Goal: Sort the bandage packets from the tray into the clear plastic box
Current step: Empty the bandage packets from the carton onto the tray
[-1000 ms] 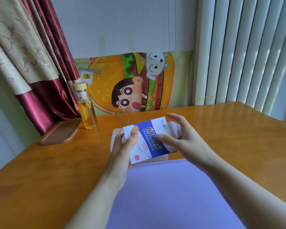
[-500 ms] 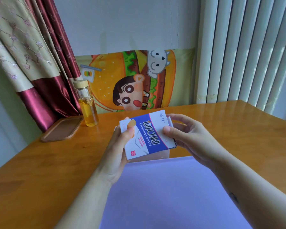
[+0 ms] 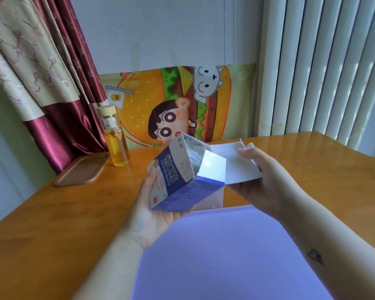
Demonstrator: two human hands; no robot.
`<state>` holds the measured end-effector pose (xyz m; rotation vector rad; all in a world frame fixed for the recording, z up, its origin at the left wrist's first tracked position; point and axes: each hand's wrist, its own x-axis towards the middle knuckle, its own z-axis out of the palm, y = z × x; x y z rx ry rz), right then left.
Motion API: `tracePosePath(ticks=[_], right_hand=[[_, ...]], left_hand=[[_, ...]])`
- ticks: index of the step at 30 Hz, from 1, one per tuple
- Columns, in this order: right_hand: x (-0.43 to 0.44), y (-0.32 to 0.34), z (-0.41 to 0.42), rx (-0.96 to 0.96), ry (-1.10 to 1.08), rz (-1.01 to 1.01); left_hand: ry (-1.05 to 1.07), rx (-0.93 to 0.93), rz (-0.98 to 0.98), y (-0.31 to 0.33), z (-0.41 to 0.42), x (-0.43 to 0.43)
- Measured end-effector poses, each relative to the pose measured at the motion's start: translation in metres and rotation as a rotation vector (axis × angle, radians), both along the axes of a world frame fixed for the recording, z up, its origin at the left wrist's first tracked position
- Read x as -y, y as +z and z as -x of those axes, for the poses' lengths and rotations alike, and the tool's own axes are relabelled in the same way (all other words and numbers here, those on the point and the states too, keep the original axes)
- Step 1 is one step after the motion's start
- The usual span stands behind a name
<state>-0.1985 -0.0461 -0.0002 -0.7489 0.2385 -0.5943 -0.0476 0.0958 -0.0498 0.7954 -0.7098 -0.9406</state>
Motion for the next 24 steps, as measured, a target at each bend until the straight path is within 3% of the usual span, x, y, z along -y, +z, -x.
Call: tracePosePath(ticks=[3, 5, 9, 13, 19, 24], right_hand=[[0.003, -0.004, -0.001, 0.035, 0.014, -0.060], [0.004, -0.005, -0.001, -0.009, 0.033, 0.011], [0.004, -0.012, -0.002, -0.151, 0.014, 0.160], [0.004, -0.017, 0.001, -0.212, 0.057, 0.199], [0.001, -0.023, 0.001, -0.230, 0.145, 0.203], [0.011, -0.029, 0.001, -0.211, 0.242, 0.183]], left_hand=[[0.069, 0.302, -0.164, 0.000, 0.004, -0.001], [0.112, 0.543, -0.254, 0.000, 0.002, -0.003], [0.212, 0.629, -0.236, 0.002, -0.005, -0.012], [0.316, 0.936, -0.260, 0.014, 0.005, -0.012], [0.586, 0.965, -0.241, 0.009, 0.018, -0.009], [0.540, 0.815, -0.122, 0.010, 0.019, -0.008]])
